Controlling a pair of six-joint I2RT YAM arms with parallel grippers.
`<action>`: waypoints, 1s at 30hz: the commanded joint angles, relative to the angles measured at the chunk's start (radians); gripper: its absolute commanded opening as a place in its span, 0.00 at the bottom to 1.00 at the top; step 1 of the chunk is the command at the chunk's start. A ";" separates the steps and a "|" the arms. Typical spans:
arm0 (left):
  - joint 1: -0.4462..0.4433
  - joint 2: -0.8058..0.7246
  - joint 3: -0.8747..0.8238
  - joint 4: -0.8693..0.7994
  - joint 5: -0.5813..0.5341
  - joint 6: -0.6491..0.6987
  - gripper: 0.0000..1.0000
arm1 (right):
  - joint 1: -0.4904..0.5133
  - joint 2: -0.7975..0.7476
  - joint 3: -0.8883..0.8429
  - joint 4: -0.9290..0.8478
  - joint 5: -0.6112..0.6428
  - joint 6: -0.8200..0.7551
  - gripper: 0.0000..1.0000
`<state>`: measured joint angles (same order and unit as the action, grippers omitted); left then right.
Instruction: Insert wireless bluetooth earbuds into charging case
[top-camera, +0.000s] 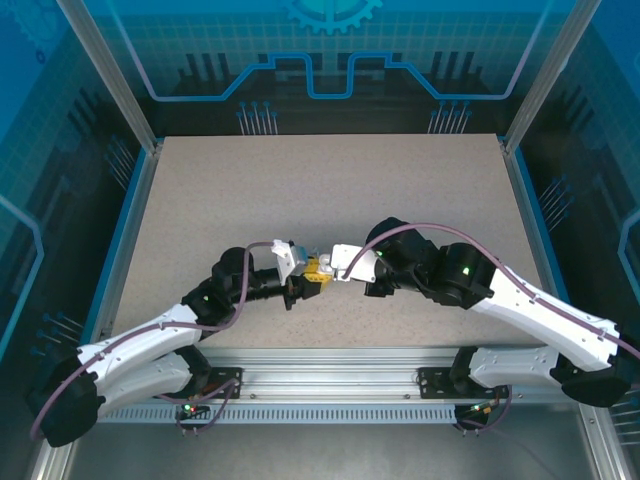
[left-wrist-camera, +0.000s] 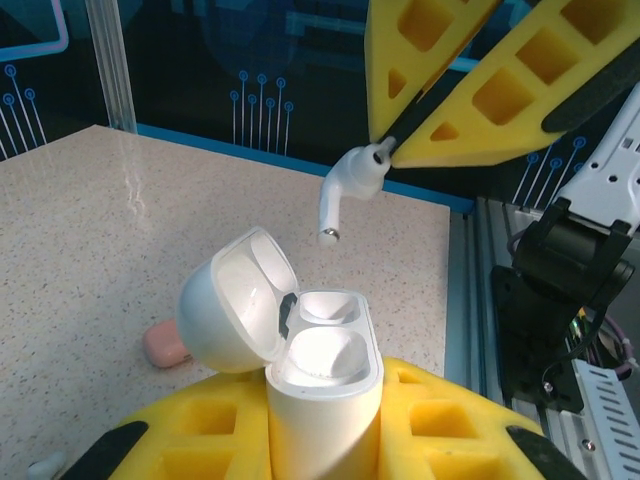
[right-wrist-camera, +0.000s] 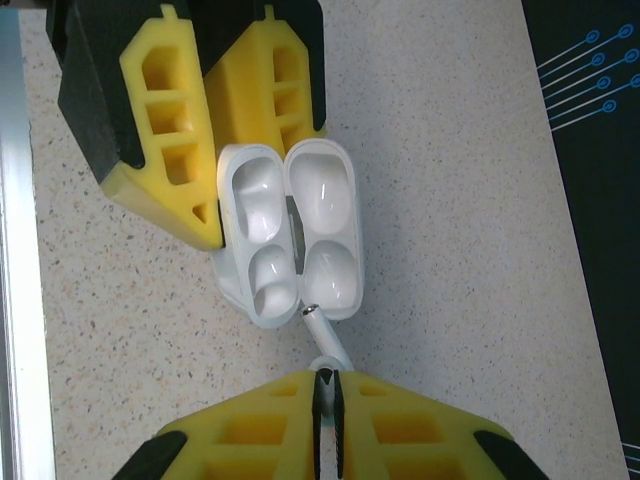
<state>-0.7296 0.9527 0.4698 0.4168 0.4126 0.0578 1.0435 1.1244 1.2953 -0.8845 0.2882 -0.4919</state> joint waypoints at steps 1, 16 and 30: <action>-0.004 0.000 0.040 -0.017 -0.015 0.040 0.12 | 0.023 0.012 0.039 -0.051 0.015 -0.023 0.13; -0.004 0.012 0.061 -0.048 -0.009 0.053 0.12 | 0.026 0.062 0.039 -0.053 0.008 -0.052 0.13; -0.005 0.017 0.069 -0.061 -0.008 0.057 0.12 | 0.027 0.084 0.041 -0.056 0.029 -0.069 0.13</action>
<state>-0.7296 0.9642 0.5022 0.3611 0.4053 0.0891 1.0515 1.1976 1.3060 -0.9199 0.3031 -0.5365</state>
